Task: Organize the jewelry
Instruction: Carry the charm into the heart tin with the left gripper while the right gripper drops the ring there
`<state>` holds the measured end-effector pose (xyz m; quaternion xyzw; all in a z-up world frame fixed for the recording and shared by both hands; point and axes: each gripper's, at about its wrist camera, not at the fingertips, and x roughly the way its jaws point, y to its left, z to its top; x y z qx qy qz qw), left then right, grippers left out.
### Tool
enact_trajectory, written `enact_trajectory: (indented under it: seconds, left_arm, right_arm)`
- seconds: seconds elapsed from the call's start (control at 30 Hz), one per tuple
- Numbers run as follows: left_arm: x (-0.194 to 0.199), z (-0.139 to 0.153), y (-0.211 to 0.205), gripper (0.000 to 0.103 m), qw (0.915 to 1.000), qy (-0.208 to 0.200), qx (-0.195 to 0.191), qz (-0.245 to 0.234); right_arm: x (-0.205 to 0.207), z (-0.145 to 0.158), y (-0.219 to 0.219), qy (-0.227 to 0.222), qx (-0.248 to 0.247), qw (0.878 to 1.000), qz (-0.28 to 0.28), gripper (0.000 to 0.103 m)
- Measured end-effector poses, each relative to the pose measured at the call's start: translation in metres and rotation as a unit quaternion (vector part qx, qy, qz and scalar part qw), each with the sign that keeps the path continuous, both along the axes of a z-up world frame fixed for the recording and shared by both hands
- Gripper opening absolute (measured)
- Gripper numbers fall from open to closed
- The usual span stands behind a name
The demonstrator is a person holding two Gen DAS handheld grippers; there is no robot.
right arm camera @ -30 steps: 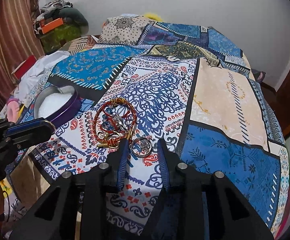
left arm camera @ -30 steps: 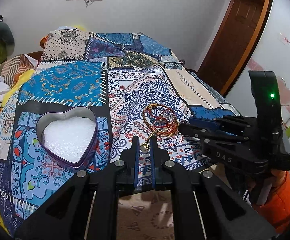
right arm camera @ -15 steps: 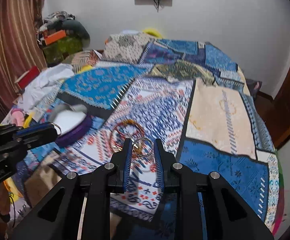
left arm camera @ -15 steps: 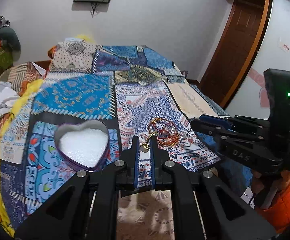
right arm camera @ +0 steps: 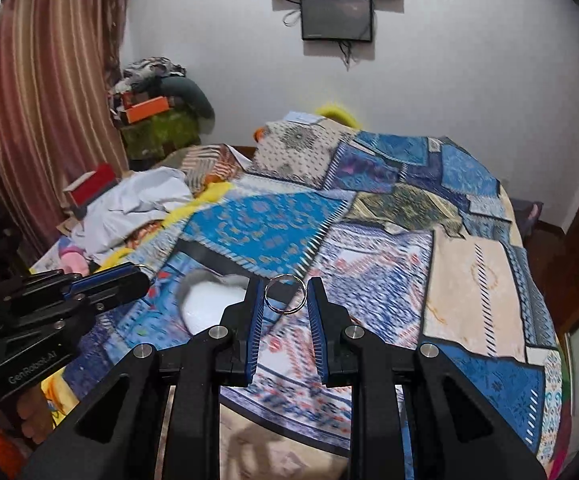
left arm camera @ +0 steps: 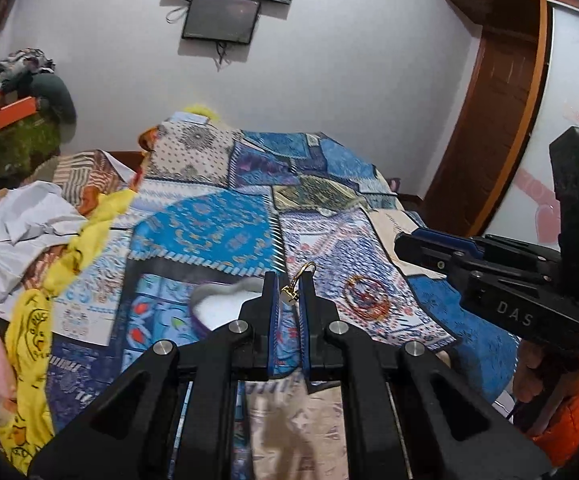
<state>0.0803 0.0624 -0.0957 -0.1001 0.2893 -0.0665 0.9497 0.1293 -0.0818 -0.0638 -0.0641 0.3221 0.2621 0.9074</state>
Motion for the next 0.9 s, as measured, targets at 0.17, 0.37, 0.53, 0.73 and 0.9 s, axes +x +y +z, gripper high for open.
enact_trajectory:
  seconds: [0.17,0.37,0.53,0.73,0.9]
  left_arm:
    - [0.001,-0.001,0.019,0.008,0.9998,-0.003,0.002,0.02]
    - [0.011,-0.015,0.035,0.008,0.9995,0.012,0.0,0.03]
    - [0.024,-0.037,0.04,0.008,0.9988,0.039,-0.015,0.025]
    - [0.042,-0.06,0.041,0.008,0.9975,0.065,-0.025,0.015]
    - [0.056,-0.072,0.042,0.008,0.9968,0.075,-0.026,0.006]
  right_arm:
    - [-0.001,0.001,0.018,0.001,0.012,1.0,0.019,0.02]
    - [0.007,-0.008,0.04,0.013,0.013,0.999,0.038,0.02]
    - [0.021,-0.025,0.052,0.039,0.012,0.998,0.042,0.02]
    - [0.035,-0.047,0.062,0.07,0.006,0.996,0.046,0.02]
    - [0.045,-0.061,0.068,0.09,0.001,0.995,0.047,0.02]
